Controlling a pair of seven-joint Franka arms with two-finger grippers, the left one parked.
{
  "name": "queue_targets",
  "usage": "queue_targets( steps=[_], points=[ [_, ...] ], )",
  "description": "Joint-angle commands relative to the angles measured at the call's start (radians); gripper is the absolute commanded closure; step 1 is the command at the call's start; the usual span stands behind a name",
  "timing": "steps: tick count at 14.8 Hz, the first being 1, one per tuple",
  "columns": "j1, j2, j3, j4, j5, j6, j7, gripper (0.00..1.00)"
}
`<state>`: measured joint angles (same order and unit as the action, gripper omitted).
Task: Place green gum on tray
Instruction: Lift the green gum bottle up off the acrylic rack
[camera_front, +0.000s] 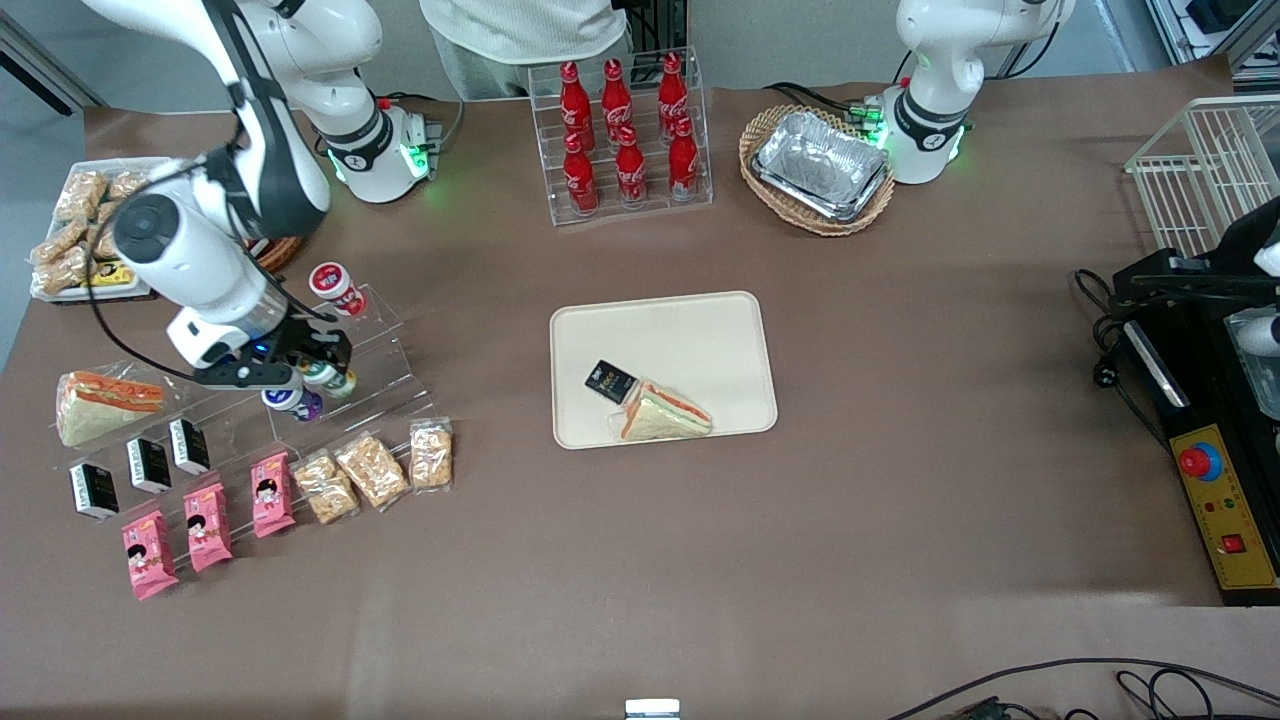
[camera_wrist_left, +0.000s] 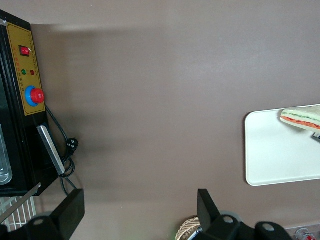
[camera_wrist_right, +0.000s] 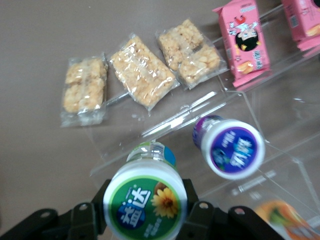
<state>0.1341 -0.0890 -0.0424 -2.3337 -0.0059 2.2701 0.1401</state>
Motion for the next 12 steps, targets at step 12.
queue_targets(
  steps=[12],
  points=[
    [0.024,0.023,0.212,0.640,0.080,-0.713,0.247,0.69]
  ],
)
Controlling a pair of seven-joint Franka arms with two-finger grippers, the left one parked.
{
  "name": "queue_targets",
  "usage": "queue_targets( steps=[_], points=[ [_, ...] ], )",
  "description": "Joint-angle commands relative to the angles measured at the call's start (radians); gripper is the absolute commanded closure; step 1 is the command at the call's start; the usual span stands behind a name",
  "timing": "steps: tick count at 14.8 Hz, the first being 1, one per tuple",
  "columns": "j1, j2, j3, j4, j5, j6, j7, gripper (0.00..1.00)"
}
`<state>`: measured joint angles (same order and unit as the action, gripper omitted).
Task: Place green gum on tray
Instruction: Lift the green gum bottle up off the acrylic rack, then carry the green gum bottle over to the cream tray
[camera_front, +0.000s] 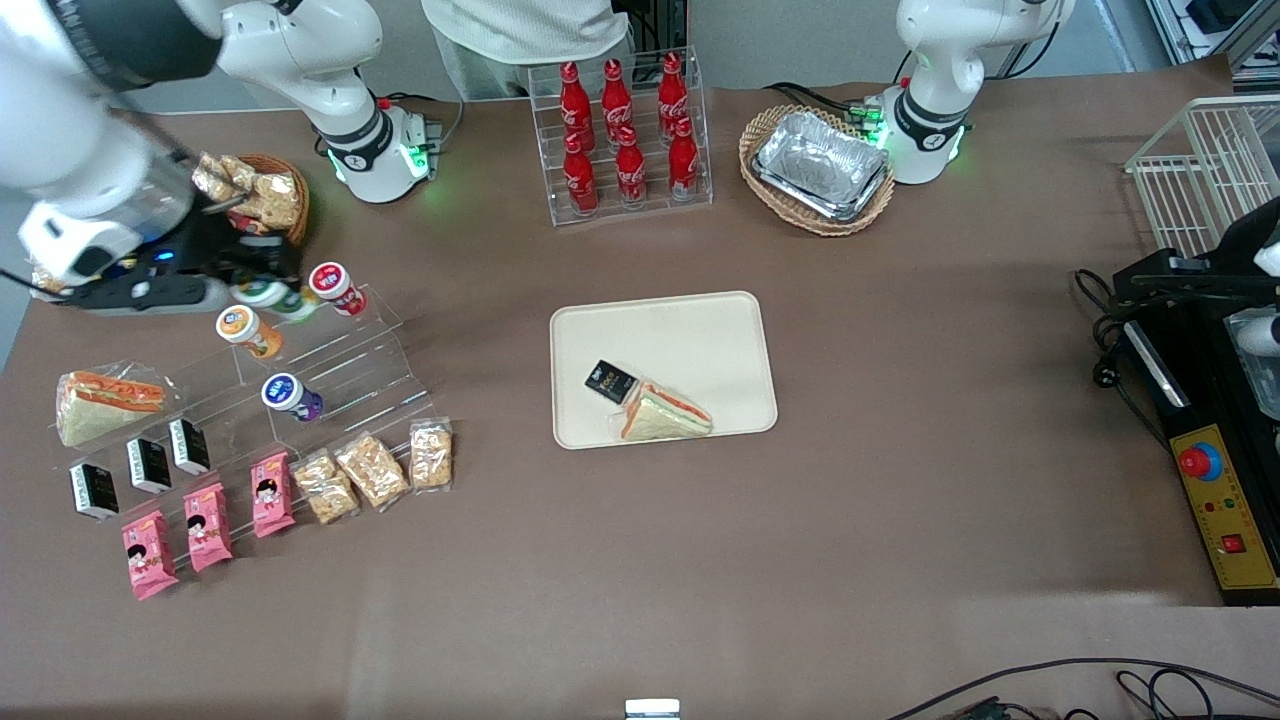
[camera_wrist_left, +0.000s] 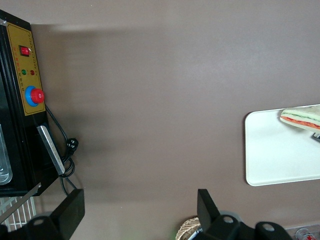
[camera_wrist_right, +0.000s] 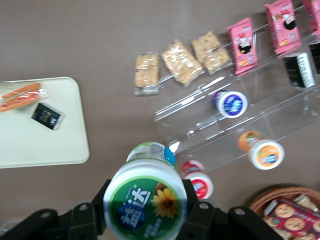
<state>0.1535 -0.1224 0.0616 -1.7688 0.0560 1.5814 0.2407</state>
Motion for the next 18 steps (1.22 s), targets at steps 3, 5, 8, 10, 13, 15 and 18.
queue_targets(
  steps=[3,5,8,10,13,15,18],
  points=[
    [0.006,0.113,0.237,0.118,0.016,-0.018,0.313,0.83],
    [0.006,0.148,0.326,0.120,0.016,0.027,0.429,0.83],
    [0.024,0.228,0.435,0.089,-0.001,0.168,0.543,0.83],
    [0.063,0.277,0.448,0.034,-0.034,0.289,0.603,0.83],
    [0.135,0.349,0.451,-0.099,-0.160,0.493,0.724,0.83],
    [0.153,0.415,0.464,-0.147,-0.235,0.586,0.778,0.83],
    [0.172,0.516,0.471,-0.164,-0.335,0.652,0.847,0.84]
  ],
)
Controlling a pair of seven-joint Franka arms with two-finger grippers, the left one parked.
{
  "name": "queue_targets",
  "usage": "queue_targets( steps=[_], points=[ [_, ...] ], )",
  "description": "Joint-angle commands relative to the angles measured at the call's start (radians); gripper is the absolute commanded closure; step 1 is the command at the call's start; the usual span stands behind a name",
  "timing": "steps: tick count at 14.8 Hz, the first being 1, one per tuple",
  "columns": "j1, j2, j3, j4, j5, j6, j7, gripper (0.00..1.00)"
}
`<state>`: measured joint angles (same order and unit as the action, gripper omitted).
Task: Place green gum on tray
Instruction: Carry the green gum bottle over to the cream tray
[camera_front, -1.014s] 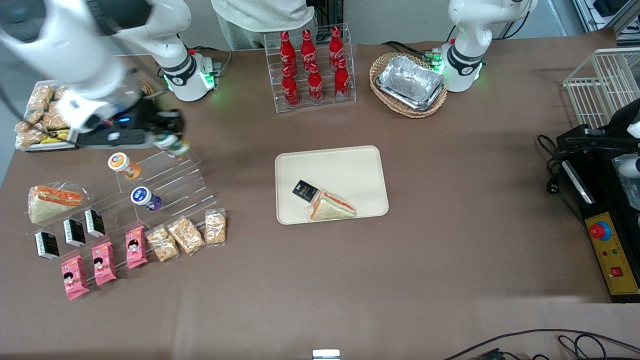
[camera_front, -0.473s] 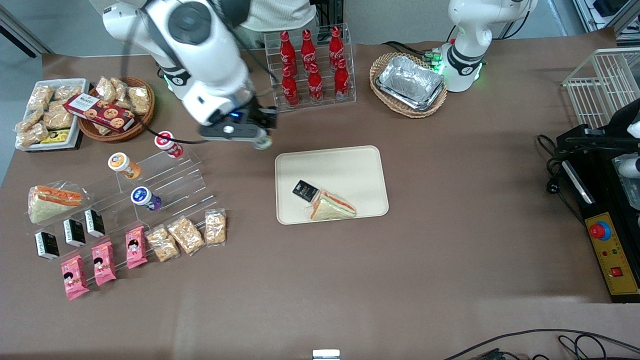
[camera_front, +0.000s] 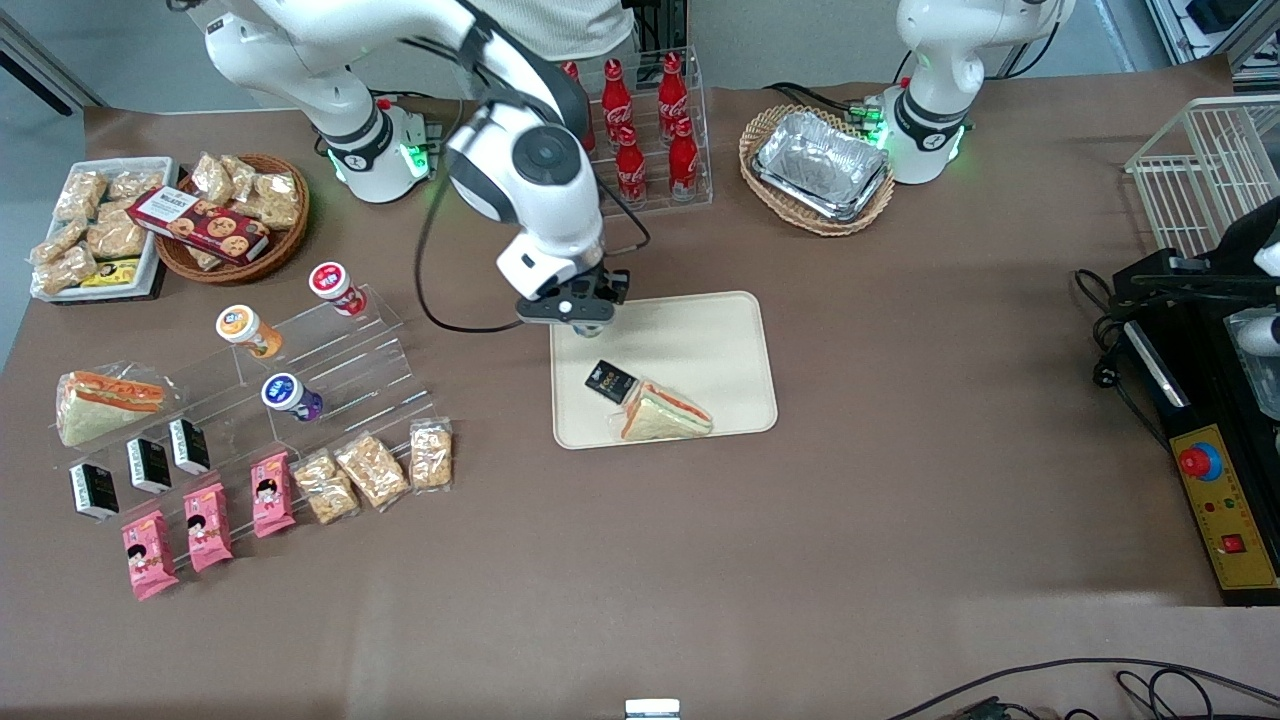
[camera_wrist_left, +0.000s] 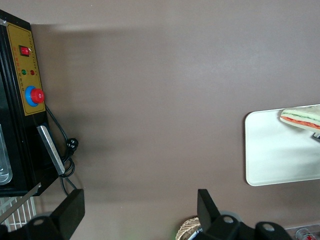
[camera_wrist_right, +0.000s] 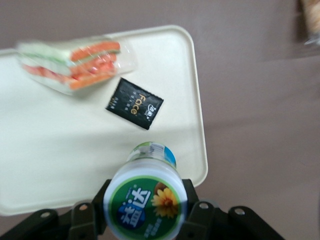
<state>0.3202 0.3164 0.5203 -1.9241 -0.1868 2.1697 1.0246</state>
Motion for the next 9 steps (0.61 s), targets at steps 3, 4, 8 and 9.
queue_targets(
  steps=[3,4,8,9],
  points=[
    [0.010,0.113,0.012,-0.087,-0.135,0.181,0.110,0.84],
    [0.008,0.118,0.012,-0.119,-0.135,0.227,0.112,0.84],
    [0.011,0.154,0.010,-0.151,-0.138,0.279,0.144,0.84],
    [0.014,0.158,0.010,-0.151,-0.143,0.283,0.146,0.84]
  ],
)
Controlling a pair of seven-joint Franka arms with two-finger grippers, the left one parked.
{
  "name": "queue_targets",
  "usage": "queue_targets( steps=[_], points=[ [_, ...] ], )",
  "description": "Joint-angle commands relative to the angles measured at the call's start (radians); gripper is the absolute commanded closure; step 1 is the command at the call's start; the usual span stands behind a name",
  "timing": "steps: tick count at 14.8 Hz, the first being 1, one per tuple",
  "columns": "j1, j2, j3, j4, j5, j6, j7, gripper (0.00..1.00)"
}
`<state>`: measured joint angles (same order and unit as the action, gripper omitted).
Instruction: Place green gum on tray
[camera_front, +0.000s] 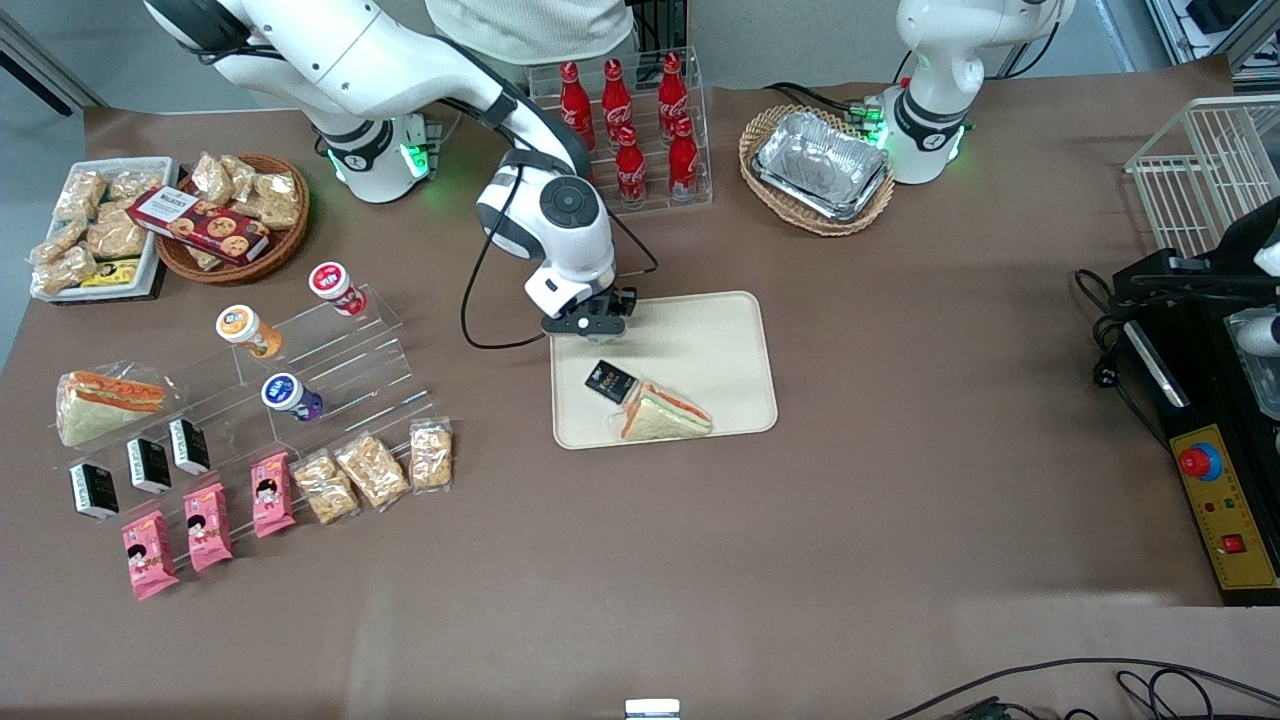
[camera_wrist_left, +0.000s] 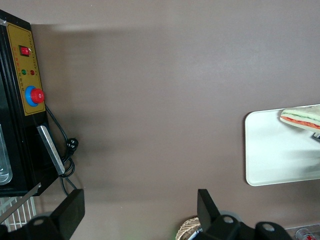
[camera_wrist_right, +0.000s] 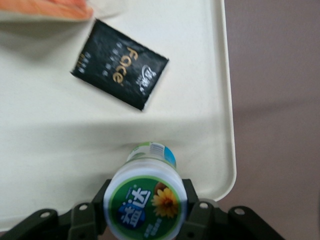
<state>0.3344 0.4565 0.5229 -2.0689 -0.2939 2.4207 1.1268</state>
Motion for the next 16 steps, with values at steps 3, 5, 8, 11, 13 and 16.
queue_targets(
  steps=[3,5,8,11,13,16],
  points=[
    [0.000,0.030,0.008,-0.005,-0.041,0.040,0.044,0.82],
    [-0.005,0.036,0.008,-0.005,-0.041,0.040,0.044,0.57],
    [-0.008,0.041,0.008,-0.003,-0.041,0.043,0.044,0.00],
    [-0.009,0.039,0.008,-0.003,-0.041,0.041,0.044,0.00],
    [-0.009,0.039,0.008,-0.003,-0.041,0.041,0.044,0.00],
    [-0.018,0.016,0.008,-0.003,-0.041,0.028,0.031,0.00]
  ],
)
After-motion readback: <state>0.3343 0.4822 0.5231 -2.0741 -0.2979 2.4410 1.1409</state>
